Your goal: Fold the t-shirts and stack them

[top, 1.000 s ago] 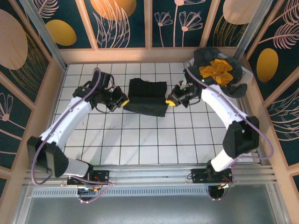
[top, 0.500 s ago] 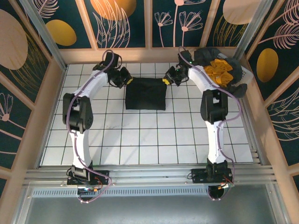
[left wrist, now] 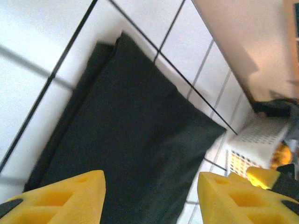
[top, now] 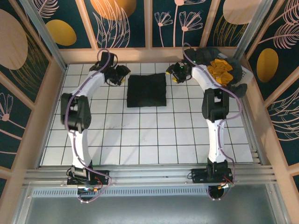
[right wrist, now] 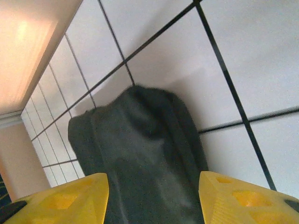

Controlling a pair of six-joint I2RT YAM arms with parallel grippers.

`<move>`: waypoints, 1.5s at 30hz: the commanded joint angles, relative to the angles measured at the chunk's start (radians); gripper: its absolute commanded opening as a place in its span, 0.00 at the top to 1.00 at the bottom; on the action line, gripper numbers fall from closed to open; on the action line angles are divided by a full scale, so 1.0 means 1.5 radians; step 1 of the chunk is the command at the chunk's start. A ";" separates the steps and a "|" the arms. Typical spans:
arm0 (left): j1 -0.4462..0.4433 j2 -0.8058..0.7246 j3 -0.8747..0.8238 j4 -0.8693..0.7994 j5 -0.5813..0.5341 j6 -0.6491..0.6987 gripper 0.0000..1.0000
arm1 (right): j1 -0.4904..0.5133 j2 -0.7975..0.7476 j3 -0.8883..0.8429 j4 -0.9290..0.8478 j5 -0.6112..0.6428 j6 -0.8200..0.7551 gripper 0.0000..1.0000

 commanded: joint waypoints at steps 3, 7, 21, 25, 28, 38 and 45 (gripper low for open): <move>-0.093 -0.176 -0.246 0.166 0.028 -0.172 0.44 | 0.021 -0.302 -0.315 0.221 0.025 -0.016 0.45; -0.167 -0.198 -0.371 0.322 0.029 -0.313 0.36 | 0.039 -0.503 -0.587 0.414 0.022 0.039 0.40; -0.222 -0.050 -0.361 0.405 0.008 -0.528 0.35 | 0.006 -0.602 -0.698 0.385 -0.004 0.058 0.40; -0.223 -0.016 -0.341 0.384 0.011 -0.547 0.36 | -0.007 -0.607 -0.699 0.379 -0.004 0.060 0.40; -0.223 0.014 -0.305 0.363 0.006 -0.544 0.38 | -0.014 -0.611 -0.703 0.371 -0.004 0.058 0.40; -0.221 0.070 -0.272 0.357 -0.071 -0.601 0.82 | -0.029 -0.616 -0.721 0.378 -0.012 0.081 0.41; -0.177 0.050 -0.289 0.351 -0.103 -0.580 1.00 | -0.038 -0.614 -0.703 0.365 -0.011 0.078 0.41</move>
